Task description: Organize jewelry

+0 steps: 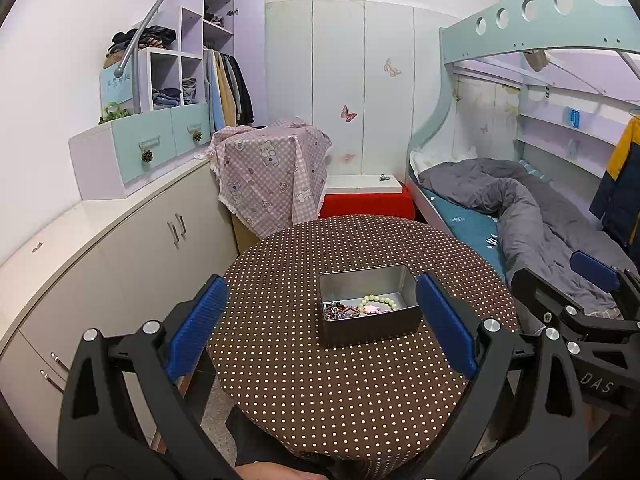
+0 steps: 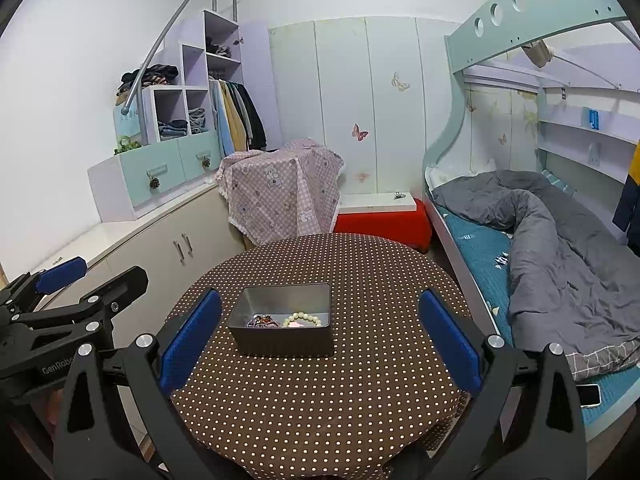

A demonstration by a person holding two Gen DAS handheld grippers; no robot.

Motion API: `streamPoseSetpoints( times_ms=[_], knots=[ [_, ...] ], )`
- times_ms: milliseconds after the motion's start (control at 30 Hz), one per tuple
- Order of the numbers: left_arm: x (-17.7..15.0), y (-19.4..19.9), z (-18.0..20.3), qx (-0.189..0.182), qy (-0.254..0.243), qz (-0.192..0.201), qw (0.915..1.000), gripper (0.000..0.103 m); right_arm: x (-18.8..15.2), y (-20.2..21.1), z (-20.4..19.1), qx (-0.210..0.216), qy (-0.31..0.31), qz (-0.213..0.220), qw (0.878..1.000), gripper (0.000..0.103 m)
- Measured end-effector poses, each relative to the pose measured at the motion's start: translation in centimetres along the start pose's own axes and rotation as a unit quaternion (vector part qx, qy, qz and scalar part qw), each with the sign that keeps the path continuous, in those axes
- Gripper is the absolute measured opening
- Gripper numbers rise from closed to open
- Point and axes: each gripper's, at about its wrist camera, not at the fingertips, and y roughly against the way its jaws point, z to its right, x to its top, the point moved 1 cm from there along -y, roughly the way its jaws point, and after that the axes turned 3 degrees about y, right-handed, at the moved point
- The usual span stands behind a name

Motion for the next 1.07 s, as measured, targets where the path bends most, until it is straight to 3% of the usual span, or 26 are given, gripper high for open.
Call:
streamPoseSetpoints(
  times_ms=[1067],
  knots=[
    [0.3,0.0,0.0,0.002,-0.002,0.006,1.0000,0.093,0.5,-1.2,-0.4,-0.004,0.002,-0.007,1.000,0.095]
  ],
)
